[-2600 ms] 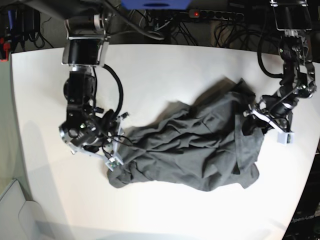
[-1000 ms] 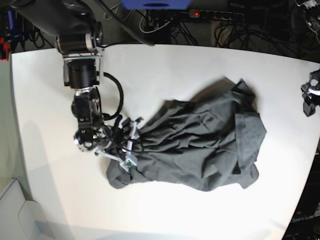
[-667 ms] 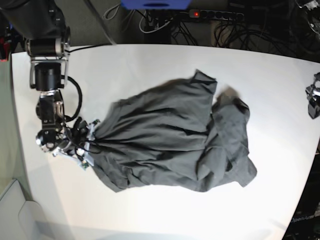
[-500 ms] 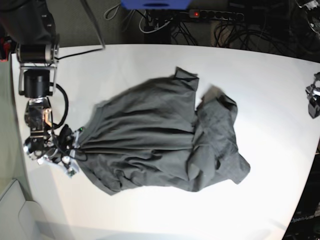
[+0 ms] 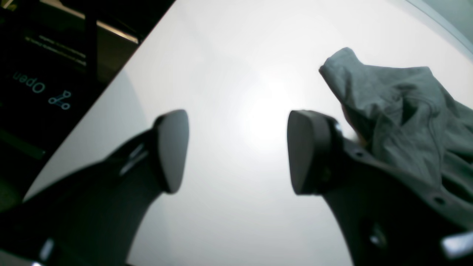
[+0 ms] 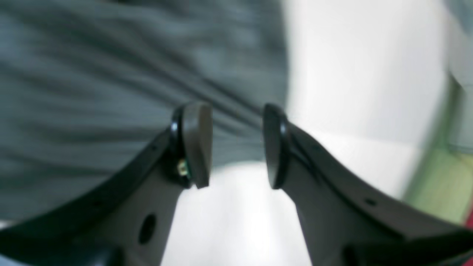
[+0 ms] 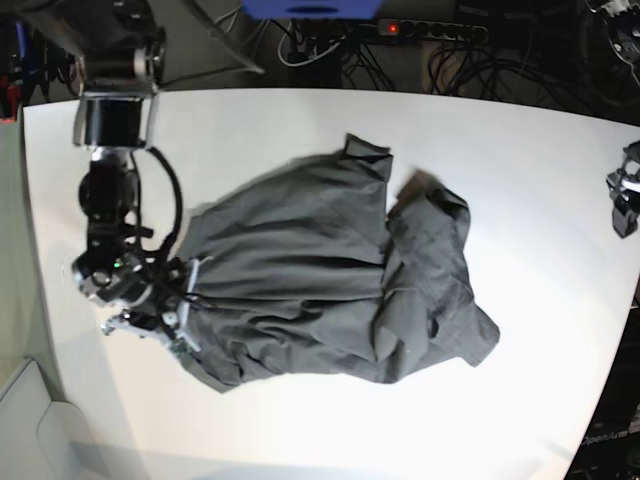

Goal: Layout the t-shirt on the table in an organized manner, then fold the t-shirt properly
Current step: 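Grasp the shirt edge with the right gripper and drag it outward, then lower the left gripper and grasp the bunched shirt fabric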

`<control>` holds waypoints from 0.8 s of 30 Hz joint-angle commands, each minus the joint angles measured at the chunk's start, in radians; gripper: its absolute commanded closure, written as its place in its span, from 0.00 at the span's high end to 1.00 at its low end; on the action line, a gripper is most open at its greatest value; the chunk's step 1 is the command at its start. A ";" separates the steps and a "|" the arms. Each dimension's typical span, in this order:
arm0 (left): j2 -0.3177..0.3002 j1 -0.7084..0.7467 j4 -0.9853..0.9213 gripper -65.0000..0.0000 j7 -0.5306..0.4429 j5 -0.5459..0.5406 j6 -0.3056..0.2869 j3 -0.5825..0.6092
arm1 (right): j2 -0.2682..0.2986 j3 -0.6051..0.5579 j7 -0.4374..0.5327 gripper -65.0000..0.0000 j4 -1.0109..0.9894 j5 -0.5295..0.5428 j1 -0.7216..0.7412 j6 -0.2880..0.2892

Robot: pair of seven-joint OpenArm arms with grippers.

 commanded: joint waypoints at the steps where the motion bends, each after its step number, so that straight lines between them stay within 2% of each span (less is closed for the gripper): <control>1: -0.018 -0.005 0.017 0.62 -0.023 -0.013 -0.007 -0.007 | -0.013 0.006 -0.001 0.32 0.057 -0.001 0.010 -0.004; 3: -0.018 -0.005 0.017 0.62 -0.023 -0.013 -0.007 -0.007 | -0.069 0.004 -0.025 0.32 0.100 -0.001 -0.039 -0.004; 5: -0.018 -0.005 0.017 0.62 -0.023 -0.013 -0.007 -0.007 | -0.100 0.004 -0.031 0.32 0.103 -0.001 -0.071 -0.004; 11: -0.018 -0.005 0.012 0.62 -0.025 -0.015 -0.007 -0.007 | -0.106 0.004 -0.027 0.32 0.001 -0.002 -0.122 -0.004; 16: -0.017 -0.005 0.012 0.62 -0.025 -0.015 -0.007 -0.007 | -0.028 0.009 -0.024 0.32 -0.048 -0.004 -0.134 -0.004; 22: -0.017 -0.005 0.015 0.62 -0.025 -0.015 -0.007 -0.007 | 0.112 0.012 -0.021 0.32 -0.059 -0.004 -0.136 -0.004; 23: -0.017 -0.005 0.015 0.62 -0.025 -0.015 -0.007 -0.007 | 0.136 0.012 -0.019 0.32 -0.078 -0.004 -0.130 -0.011; 24: -0.015 -0.005 0.017 0.62 -0.025 -0.016 -0.007 -0.007 | 0.159 0.012 -0.014 0.32 -0.099 -0.004 -0.125 -0.055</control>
